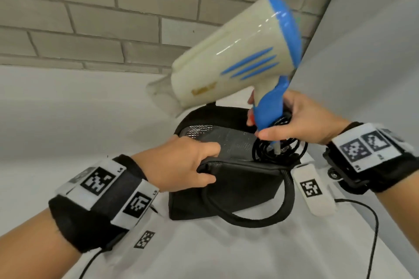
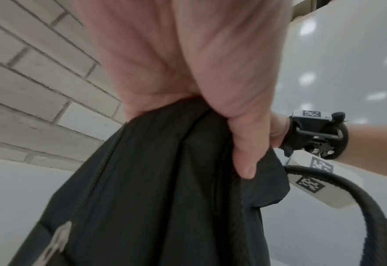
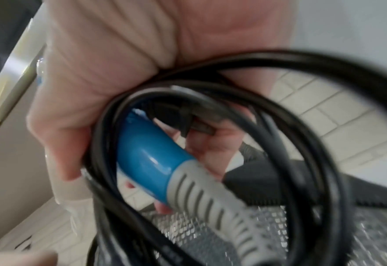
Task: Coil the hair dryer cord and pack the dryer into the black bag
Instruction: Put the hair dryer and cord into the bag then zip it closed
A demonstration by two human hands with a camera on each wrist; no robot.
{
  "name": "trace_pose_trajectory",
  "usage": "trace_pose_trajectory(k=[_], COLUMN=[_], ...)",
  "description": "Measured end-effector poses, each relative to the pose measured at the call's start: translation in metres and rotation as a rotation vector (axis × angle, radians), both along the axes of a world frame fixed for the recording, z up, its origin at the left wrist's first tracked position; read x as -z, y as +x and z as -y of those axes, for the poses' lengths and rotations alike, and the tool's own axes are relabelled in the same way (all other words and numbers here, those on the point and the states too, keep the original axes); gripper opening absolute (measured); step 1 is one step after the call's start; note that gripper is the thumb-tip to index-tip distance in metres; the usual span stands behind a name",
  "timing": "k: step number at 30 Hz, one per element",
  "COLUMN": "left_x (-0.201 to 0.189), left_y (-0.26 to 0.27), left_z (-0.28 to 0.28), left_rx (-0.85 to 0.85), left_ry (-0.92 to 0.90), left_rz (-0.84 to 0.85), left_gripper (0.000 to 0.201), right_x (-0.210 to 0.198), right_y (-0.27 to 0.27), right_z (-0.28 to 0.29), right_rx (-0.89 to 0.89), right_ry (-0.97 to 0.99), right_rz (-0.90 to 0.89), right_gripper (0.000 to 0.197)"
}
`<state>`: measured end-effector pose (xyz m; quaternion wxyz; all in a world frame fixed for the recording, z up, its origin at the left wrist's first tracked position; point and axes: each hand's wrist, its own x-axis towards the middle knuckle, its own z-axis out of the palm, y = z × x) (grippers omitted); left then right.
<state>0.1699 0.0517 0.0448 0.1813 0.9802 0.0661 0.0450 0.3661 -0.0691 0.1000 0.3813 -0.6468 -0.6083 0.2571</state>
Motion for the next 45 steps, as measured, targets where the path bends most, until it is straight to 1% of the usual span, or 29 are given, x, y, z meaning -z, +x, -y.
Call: trace_pose_trajectory(k=[4,5,7,9,13,16,17,19,22,24,25,26,28,30,31,33,35,36,38,39,40,41,43,45], left_x=[0.005,0.008,0.013,0.017,0.02,0.019,0.018,0.015,0.013,0.017,0.017,0.018,0.017,0.014,0.015,0.016,0.019,0.023,0.025,0.025,0.026,0.03,0.036,0.042], left_y=[-0.011,-0.015,-0.024,-0.033,-0.042,-0.046,-0.047,-0.051,-0.056,-0.061,-0.063,-0.066,-0.074,-0.074,-0.07,-0.056,-0.046,-0.043,-0.039,-0.038,-0.037,-0.035,-0.029,-0.026], left_z=[-0.009,-0.011,-0.018,-0.025,-0.034,-0.036,-0.037,-0.038,-0.038,-0.041,-0.042,-0.044,-0.045,-0.044,-0.043,-0.044,-0.048,-0.052,-0.054,-0.053,-0.052,-0.053,-0.052,-0.054], left_rx=[0.085,0.093,0.082,0.057,0.005,-0.076,-0.11,-0.167,-0.23,-0.255,-0.275,-0.305,-0.336,-0.288,-0.278,-0.353,-0.439,-0.41,-0.251,-0.21,-0.22,-0.242,-0.289,-0.333], left_ry=[-0.008,-0.013,-0.023,-0.038,-0.045,-0.048,-0.038,-0.001,0.087,0.149,0.129,0.055,-0.186,-0.405,-0.508,-0.694,-0.813,-0.843,-0.858,-0.868,-0.877,-0.858,-0.784,-0.767], left_rz=[0.068,0.086,0.11,0.131,0.184,0.184,0.175,0.147,0.12,0.099,0.076,0.055,0.005,-0.029,-0.021,0.013,0.035,0.028,0.004,-0.017,-0.041,-0.06,-0.086,-0.08], left_gripper=[0.04,0.038,0.028,0.022,0.032,0.032,0.035,0.039,0.04,0.051,0.052,0.051,0.044,0.05,0.052,0.048,0.06,0.059,0.04,0.042,0.051,0.054,0.034,0.031], right_x=[0.013,0.015,0.016,0.016,0.013,0.01,0.009,0.008,0.007,0.007,0.007,0.007,0.007,0.007,0.007,0.007,0.008,0.008,0.01,0.011,0.012,0.014,0.017,0.02], right_y=[-0.001,0.001,0.004,0.007,0.011,0.013,0.013,0.014,0.015,0.017,0.019,0.02,0.022,0.021,0.02,0.018,0.018,0.018,0.017,0.017,0.016,0.016,0.015,0.016], right_z=[-0.017,-0.02,-0.025,-0.027,-0.029,-0.031,-0.032,-0.034,-0.038,-0.038,-0.037,-0.035,-0.032,-0.031,-0.031,-0.032,-0.032,-0.032,-0.032,-0.031,-0.03,-0.029,-0.026,-0.023], right_rx=[-0.073,-0.082,-0.096,-0.102,-0.155,-0.186,-0.193,-0.2,-0.2,-0.206,-0.207,-0.203,-0.202,-0.217,-0.222,-0.226,-0.209,-0.19,-0.166,-0.164,-0.163,-0.161,-0.158,-0.148], right_ry=[-0.14,-0.163,-0.205,-0.247,-0.299,-0.313,-0.318,-0.332,-0.353,-0.344,-0.333,-0.323,-0.31,-0.318,-0.326,-0.332,-0.326,-0.32,-0.304,-0.294,-0.283,-0.269,-0.237,-0.21], right_rz=[0.139,0.165,0.193,0.192,0.17,0.141,0.137,0.139,0.14,0.132,0.116,0.089,0.041,0.035,0.042,0.061,0.076,0.069,0.05,0.038,0.023,-0.002,-0.055,-0.073], right_gripper=[0.04,0.041,0.043,0.038,0.032,0.032,0.035,0.04,0.035,0.033,0.034,0.034,0.035,0.034,0.034,0.035,0.04,0.038,0.034,0.034,0.035,0.035,0.035,0.035])
